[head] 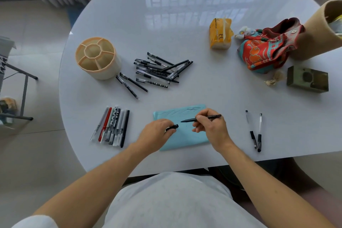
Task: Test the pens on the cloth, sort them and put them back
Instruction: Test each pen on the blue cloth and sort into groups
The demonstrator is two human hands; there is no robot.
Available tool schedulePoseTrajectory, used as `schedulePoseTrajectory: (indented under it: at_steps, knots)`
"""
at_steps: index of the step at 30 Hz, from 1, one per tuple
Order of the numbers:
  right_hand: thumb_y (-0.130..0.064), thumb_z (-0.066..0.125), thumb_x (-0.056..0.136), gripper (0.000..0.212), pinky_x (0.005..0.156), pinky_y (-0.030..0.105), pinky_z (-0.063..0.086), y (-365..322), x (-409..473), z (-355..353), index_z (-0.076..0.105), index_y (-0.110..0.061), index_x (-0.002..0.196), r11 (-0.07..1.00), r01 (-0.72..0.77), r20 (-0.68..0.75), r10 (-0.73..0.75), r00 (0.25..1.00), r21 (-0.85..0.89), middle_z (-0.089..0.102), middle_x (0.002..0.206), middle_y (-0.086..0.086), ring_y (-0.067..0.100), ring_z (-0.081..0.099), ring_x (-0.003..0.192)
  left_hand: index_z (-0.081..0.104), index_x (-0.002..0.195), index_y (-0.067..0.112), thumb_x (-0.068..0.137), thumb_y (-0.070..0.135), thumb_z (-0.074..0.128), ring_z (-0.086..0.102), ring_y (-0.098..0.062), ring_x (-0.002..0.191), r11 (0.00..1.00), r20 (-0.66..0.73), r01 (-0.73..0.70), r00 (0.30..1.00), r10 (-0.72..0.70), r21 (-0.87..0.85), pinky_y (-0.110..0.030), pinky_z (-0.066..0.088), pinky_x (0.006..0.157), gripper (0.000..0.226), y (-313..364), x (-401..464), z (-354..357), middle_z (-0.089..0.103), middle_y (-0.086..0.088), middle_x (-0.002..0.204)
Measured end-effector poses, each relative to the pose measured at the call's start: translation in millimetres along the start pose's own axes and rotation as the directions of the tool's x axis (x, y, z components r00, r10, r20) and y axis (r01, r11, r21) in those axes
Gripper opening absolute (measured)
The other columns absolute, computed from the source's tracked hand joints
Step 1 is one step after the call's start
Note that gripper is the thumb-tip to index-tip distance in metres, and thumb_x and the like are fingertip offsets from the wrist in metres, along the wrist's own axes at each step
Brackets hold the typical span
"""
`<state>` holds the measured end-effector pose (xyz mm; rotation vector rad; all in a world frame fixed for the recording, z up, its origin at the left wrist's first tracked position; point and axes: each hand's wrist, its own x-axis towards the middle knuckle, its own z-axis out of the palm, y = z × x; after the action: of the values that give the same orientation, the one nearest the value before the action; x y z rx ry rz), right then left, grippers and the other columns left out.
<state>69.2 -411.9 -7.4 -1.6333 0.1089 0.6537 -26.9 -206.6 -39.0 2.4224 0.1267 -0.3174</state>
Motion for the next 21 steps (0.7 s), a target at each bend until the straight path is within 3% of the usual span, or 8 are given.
schedulePoseTrajectory:
  at_steps: [7,13,17,21]
  knots:
    - [0.002,0.060,0.095,0.010,0.063,0.043,0.062,2.3,-5.1,9.6,0.067,0.001,0.087,0.999,-0.039,0.074,0.041,0.996,-0.026,0.069,0.071,0.020,0.025,0.062,0.054,0.069,0.105,0.020,0.100,0.035,0.055,0.060,-0.014,0.086,1.000,-0.001,-0.005,1.000,0.005,-0.006,-0.035,0.050,0.075,0.021,5.3,-3.5,-5.1,0.068,0.007,0.097]
    - [-0.012,0.063,0.100,0.013,0.072,0.041,0.063,11.9,-7.1,25.4,0.068,-0.006,0.089,0.993,-0.099,0.198,0.109,0.974,-0.059,0.073,0.076,0.015,0.026,0.067,0.063,0.064,0.083,0.018,0.097,0.034,0.055,0.050,-0.018,0.061,0.997,0.047,-0.022,0.999,0.018,0.071,-0.036,0.042,0.057,0.024,13.4,-5.4,-8.6,0.056,0.006,0.066]
    - [-0.017,0.062,0.100,0.016,0.069,0.034,0.062,13.1,-3.7,39.3,0.067,-0.012,0.086,0.985,-0.071,0.234,0.107,0.966,-0.159,0.074,0.075,0.009,0.023,0.069,0.063,0.065,0.081,0.017,0.095,0.036,0.054,0.057,-0.020,0.062,0.996,0.067,0.037,0.997,-0.042,0.075,-0.040,0.047,0.060,0.026,3.2,-13.5,-8.7,0.065,0.002,0.068]
    - [-0.018,0.064,0.099,0.012,0.068,0.034,0.061,12.3,6.1,68.9,0.065,-0.012,0.088,0.940,-0.073,0.308,0.181,0.934,-0.332,0.073,0.072,0.006,0.019,0.067,0.060,0.065,0.076,0.017,0.089,0.044,0.049,0.055,-0.021,0.059,0.981,0.072,0.193,0.979,-0.191,-0.016,-0.043,0.046,0.058,0.034,-12.4,-30.2,-6.1,0.064,0.001,0.063]
